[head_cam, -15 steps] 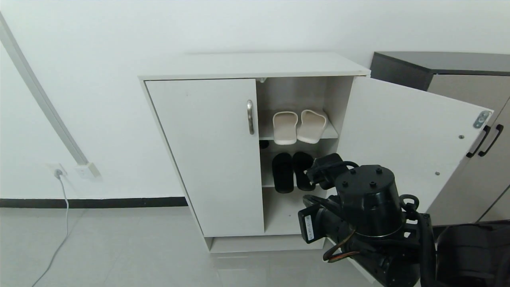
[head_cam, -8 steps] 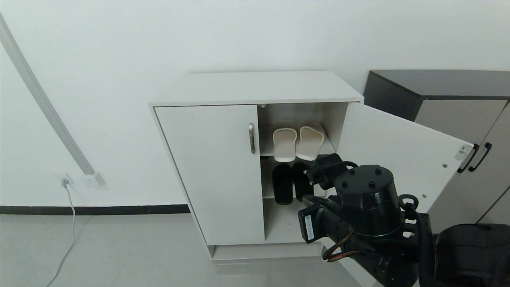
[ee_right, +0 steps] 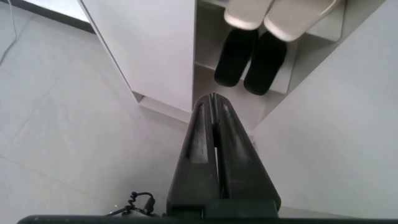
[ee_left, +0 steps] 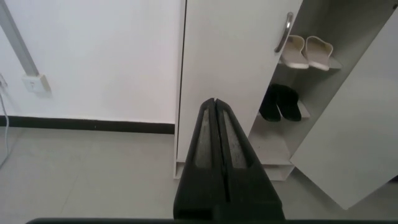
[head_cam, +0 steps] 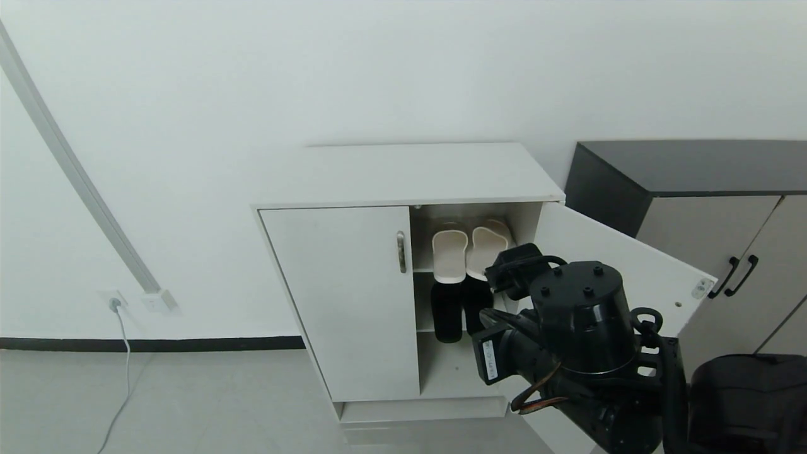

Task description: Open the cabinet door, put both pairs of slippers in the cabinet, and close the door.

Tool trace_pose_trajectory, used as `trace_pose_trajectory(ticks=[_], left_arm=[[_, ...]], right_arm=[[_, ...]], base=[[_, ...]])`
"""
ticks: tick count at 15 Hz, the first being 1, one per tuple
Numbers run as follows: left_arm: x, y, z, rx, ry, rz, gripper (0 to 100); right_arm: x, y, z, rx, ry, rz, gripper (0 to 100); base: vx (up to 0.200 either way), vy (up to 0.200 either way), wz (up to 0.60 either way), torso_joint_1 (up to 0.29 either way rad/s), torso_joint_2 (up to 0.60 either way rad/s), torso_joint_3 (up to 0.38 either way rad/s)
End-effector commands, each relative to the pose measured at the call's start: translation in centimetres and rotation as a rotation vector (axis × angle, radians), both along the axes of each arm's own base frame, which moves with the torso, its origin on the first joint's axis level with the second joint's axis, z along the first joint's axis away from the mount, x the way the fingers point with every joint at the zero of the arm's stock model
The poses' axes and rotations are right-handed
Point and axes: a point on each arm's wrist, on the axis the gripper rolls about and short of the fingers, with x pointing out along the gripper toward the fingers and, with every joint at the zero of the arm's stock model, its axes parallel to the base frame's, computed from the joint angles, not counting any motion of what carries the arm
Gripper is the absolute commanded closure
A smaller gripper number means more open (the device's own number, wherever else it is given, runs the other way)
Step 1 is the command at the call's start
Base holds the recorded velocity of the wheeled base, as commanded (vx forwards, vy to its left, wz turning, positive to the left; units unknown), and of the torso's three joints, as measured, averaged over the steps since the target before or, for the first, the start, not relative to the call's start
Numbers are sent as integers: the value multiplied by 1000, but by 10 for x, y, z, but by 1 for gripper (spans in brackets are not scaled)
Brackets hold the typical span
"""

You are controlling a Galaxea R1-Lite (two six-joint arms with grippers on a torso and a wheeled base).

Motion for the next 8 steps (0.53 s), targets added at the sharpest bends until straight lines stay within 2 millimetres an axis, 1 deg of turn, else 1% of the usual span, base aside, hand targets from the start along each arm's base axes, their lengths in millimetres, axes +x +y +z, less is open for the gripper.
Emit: trace_pose_trajectory(ticks=[1, 5, 8], left_arm=[[0, 0, 0, -1, -1, 1, 100], [0, 0, 0, -1, 1, 1, 100], [0, 0, 0, -1, -1, 2, 100]], right_arm=[[0, 0, 0, -1, 1, 0, 100], [0, 0, -2, -6, 5, 0, 100], [-1, -1, -3, 3, -2, 0, 100]], base=[[0, 0, 0, 227, -520, -310], [0, 0, 0, 227, -553, -320], [0, 0, 0, 256, -579, -333]])
